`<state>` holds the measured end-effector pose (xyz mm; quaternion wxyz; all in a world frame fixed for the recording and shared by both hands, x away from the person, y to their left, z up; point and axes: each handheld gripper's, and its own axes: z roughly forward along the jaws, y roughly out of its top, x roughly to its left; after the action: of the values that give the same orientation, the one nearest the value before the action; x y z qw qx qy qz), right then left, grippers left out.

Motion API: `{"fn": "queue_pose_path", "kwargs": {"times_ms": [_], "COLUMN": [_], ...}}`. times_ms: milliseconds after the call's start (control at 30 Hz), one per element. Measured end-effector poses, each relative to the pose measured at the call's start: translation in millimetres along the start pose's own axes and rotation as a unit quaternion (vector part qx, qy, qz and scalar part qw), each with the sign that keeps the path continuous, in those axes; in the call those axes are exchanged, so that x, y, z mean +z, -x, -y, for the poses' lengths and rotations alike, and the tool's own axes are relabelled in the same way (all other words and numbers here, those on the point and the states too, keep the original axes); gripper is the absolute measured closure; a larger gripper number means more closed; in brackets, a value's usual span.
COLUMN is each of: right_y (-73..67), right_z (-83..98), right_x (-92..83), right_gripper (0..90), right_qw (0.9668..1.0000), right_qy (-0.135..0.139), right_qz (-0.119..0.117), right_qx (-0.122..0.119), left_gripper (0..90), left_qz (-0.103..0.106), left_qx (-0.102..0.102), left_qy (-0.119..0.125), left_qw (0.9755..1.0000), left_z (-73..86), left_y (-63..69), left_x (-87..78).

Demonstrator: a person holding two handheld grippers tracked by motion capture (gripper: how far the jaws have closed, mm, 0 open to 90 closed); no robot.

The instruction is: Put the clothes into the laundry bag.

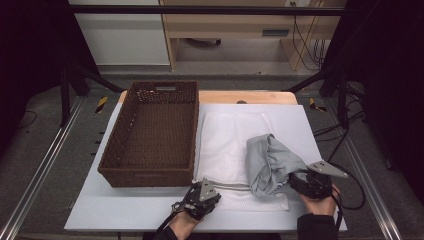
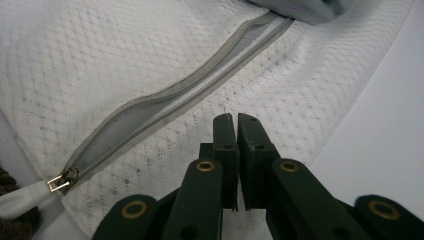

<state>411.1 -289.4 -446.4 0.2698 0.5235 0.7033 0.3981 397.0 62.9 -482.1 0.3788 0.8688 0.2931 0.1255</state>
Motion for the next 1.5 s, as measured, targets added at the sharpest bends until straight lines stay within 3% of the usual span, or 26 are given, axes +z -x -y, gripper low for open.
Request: {"fn": "queue_pose_path", "kwargs": {"times_ms": [133, 267, 333, 433, 467, 533, 700, 800, 867, 933, 1000, 1133, 1200, 1333, 1500], "right_y": [-0.8, -15.1, -25.8, -40.7, -43.9, -49.0, -53.2, -52.1, -47.5, -39.2, -31.6, -23.7, -19.7, -16.3, -12.6], "right_z": [-10.9, -25.1, -29.5, -29.8, -28.1, -23.2, -8.1, -5.8, -7.2, -7.7, -8.9, -10.7, -7.7, -1.8, -4.9], "right_x": [-24.4, -40.1, -33.8, -3.5, 8.1, 27.3, 52.8, 55.0, 50.0, 44.4, 39.6, 31.7, 35.4, 48.1, 38.9], "right_gripper": [20.8, 9.9, 7.7, 7.5, 8.3, 8.6, 15.7, 39.4, 62.7, 74.5, 76.5, 76.6, 75.8, 72.1, 51.8], "right_qw": [0.9994, 0.9977, 0.9971, 0.9984, 0.9987, 0.9988, 0.9964, 0.9948, 0.9958, 0.9978, 0.9985, 0.9942, 0.9918, 0.9913, 0.9945], "right_qy": [0.015, 0.051, 0.059, 0.026, 0.012, -0.010, -0.050, -0.055, -0.047, -0.035, -0.020, 0.008, 0.006, -0.011, -0.002], "right_qz": [-0.032, -0.044, -0.046, -0.044, -0.036, -0.021, 0.018, 0.039, 0.048, 0.039, 0.044, 0.101, 0.122, 0.121, 0.098], "right_qx": [-0.004, -0.008, -0.015, -0.024, -0.034, -0.043, -0.066, -0.076, -0.063, -0.041, -0.027, -0.035, -0.038, -0.052, -0.035], "left_gripper": [85.7, 85.4, 85.4, 85.3, 85.6, 85.5, 85.4, 86.7, 89.6, 89.7, 89.8, 89.7, 89.7, 89.7, 89.6], "left_qz": [-0.011, -0.018, -0.019, -0.027, -0.026, -0.016, -0.015, -0.015, -0.010, -0.004, -0.008, -0.012, -0.009, -0.008, -0.003], "left_qx": [0.015, 0.030, 0.040, 0.052, 0.066, 0.046, 0.032, 0.026, 0.017, 0.019, 0.022, 0.022, 0.020, 0.019, 0.013], "left_qy": [-0.001, -0.004, -0.004, -0.007, -0.011, -0.013, -0.007, -0.003, -0.001, 0.001, 0.004, 0.012, 0.014, 0.012, 0.010], "left_qw": [0.9998, 0.9994, 0.9990, 0.9983, 0.9974, 0.9988, 0.9994, 0.9996, 0.9998, 0.9998, 0.9997, 0.9996, 0.9997, 0.9997, 0.9999], "left_z": [0.2, 0.3, 0.8, 0.4, -0.1, -0.3, 0.9, 1.7, 1.9, 1.8, 1.7, 0.8, 0.8, 1.9, 2.7], "left_y": [3.1, 5.5, 6.0, 9.2, 9.3, 6.0, 5.1, 4.5, 3.7, 3.0, 4.1, 5.0, 3.3, 2.1, 0.8], "left_x": [-0.5, -1.2, -1.5, -1.5, -2.0, -2.8, -2.8, -2.8, -2.9, -2.9, -2.8, -3.9, -3.6, -1.5, -0.3]}}
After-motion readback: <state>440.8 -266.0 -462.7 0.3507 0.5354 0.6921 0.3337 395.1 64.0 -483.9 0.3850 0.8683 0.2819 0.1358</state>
